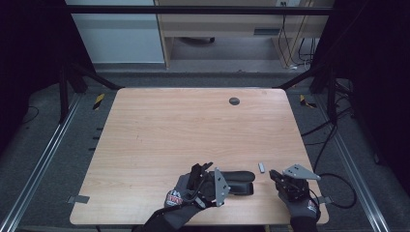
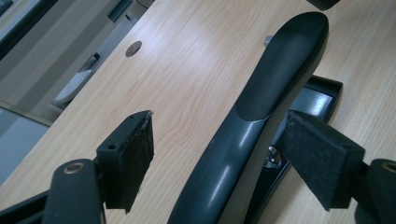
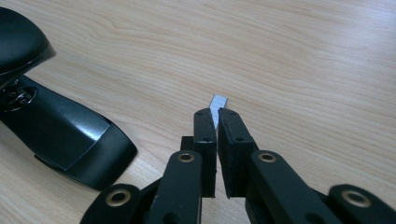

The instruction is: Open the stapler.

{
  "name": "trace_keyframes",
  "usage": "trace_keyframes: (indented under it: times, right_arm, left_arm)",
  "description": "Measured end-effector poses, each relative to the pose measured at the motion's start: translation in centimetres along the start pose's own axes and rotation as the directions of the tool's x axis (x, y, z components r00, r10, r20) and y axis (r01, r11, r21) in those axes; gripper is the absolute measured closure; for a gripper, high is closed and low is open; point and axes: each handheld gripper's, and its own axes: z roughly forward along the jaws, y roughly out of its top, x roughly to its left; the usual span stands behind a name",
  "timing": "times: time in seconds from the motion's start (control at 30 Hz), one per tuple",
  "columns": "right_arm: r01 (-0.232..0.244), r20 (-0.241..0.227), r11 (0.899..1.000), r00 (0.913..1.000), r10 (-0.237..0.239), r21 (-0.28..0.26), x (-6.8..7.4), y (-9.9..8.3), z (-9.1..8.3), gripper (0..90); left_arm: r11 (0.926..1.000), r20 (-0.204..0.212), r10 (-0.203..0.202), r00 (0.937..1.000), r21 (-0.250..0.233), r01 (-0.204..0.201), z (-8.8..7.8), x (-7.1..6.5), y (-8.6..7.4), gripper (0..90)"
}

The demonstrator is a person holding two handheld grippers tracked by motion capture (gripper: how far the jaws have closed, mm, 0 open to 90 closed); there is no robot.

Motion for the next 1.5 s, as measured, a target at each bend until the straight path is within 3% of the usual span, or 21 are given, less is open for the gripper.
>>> trace_keyframes:
  times: [1.5]
  right_arm:
    - [0.031, -0.064, 1.000, 0.9975, -0.031, 0.004, 1.1, -0.1, -0.1, 90.0]
  left_arm:
    - [0.9915, -0.024, 0.114, 0.9932, 0.066, -0.112, 3.7, -2.9, 1.4, 23.6]
